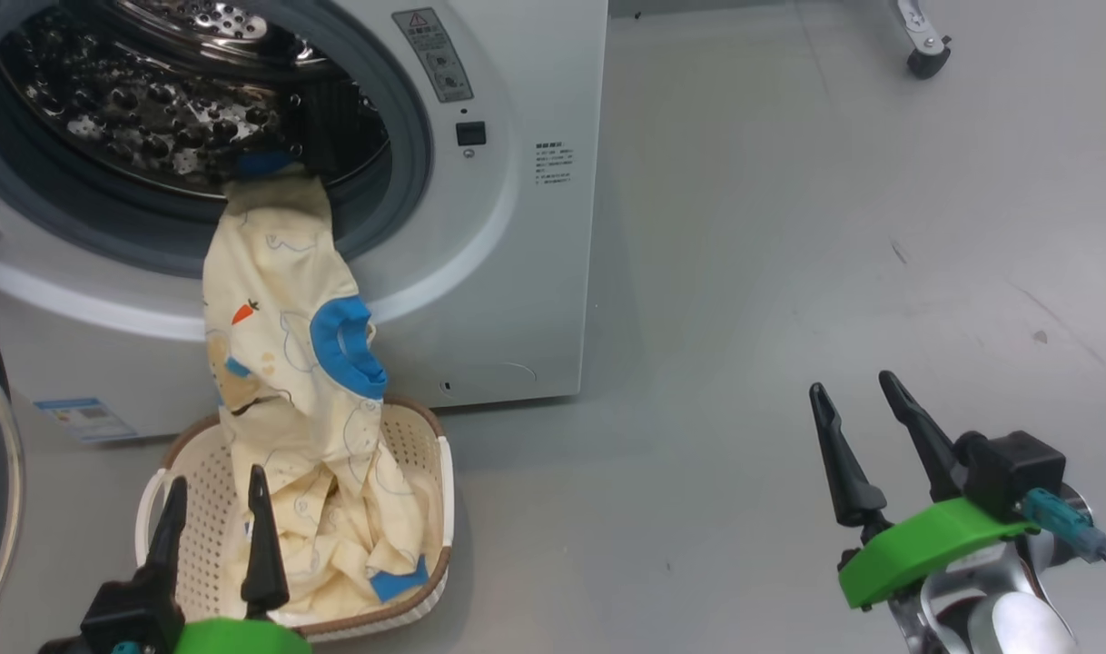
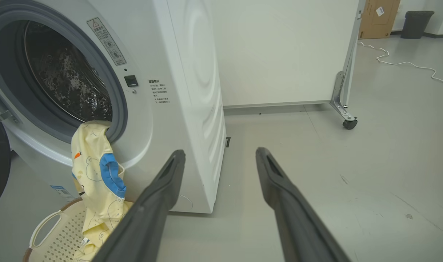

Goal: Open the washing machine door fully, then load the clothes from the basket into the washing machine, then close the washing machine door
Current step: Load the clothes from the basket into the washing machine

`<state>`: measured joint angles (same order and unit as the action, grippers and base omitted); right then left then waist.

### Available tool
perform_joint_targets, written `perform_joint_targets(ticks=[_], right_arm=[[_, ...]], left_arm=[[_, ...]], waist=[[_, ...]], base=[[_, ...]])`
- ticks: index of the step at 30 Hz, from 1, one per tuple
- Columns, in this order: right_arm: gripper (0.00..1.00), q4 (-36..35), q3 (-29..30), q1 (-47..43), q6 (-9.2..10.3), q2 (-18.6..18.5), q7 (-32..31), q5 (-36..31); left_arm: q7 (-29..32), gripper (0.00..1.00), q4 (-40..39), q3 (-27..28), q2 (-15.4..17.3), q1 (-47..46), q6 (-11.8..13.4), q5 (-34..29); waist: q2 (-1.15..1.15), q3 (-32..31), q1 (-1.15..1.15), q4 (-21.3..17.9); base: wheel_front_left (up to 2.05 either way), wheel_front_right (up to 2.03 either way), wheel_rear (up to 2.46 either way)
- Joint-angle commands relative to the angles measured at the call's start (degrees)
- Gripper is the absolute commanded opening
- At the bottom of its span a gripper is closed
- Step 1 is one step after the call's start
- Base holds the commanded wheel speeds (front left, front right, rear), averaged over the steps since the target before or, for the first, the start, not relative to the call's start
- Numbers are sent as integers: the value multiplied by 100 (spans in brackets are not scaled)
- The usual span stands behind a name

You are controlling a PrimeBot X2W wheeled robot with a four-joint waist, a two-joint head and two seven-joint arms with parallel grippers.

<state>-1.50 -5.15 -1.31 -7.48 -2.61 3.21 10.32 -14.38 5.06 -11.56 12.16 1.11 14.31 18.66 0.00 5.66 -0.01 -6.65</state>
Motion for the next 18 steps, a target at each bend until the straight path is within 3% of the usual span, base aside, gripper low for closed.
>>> perform_joint_targets(ticks=[1,18], right_arm=[[100,-238,-93,73,-1,-27,-27,-55],[100,-439,-121,-108,-1,-27,-221,-97]], left_arm=[[-54,100,-235,182,63,-81,603,-62],[50,100,-456,118,22,217,732,7]], waist=[[0,-69,1,18],[0,-242,1,73]], base=[[0,0,0],[0,0,0]])
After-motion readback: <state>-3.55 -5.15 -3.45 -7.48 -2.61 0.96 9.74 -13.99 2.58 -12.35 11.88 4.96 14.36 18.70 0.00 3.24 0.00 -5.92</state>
